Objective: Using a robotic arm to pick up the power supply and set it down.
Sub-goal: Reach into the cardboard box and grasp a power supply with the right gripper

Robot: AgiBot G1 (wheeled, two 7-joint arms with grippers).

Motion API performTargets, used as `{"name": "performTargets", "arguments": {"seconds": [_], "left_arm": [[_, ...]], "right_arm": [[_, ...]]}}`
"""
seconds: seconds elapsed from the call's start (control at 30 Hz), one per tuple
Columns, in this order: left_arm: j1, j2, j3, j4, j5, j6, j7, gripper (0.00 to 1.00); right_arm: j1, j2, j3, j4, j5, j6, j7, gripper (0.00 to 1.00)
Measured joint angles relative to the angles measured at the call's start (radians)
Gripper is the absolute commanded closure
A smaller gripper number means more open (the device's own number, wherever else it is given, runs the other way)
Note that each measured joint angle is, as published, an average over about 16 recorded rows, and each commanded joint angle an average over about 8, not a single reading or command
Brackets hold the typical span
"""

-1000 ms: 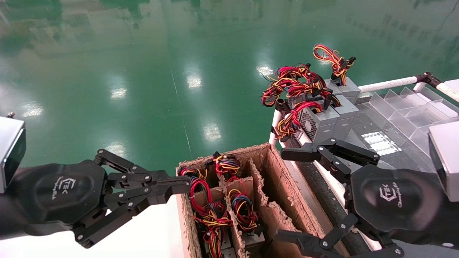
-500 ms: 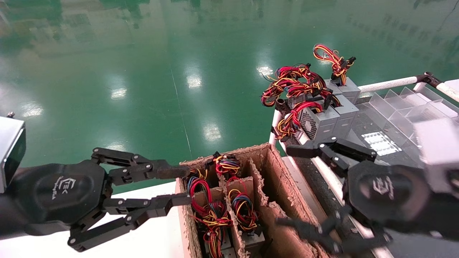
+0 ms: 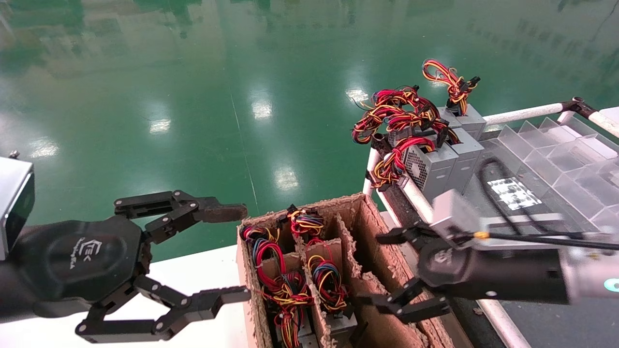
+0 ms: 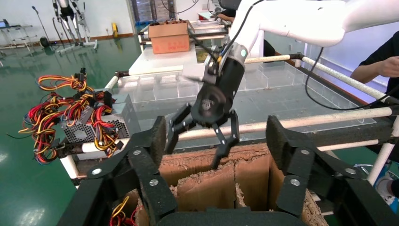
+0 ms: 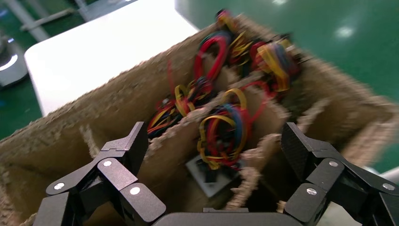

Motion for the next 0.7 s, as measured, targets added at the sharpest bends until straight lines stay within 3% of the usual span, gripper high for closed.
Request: {"name": "performTargets", "arguments": {"seconds": [0.6,0.7], "left_arm": [[0.0,0.0,0.001,0.0,0.0,0.0,0.0,0.0],[0.0,0.0,0.001,0.0,0.0,0.0,0.0,0.0]], "right_arm": [[0.066,-0.191,-0.096,-0.214,-0.12,-0.01,-0.08,0.02],[0.07,-0.211,-0.1,-0.242,-0.125,-0.006,-0.097,0.38]]}}
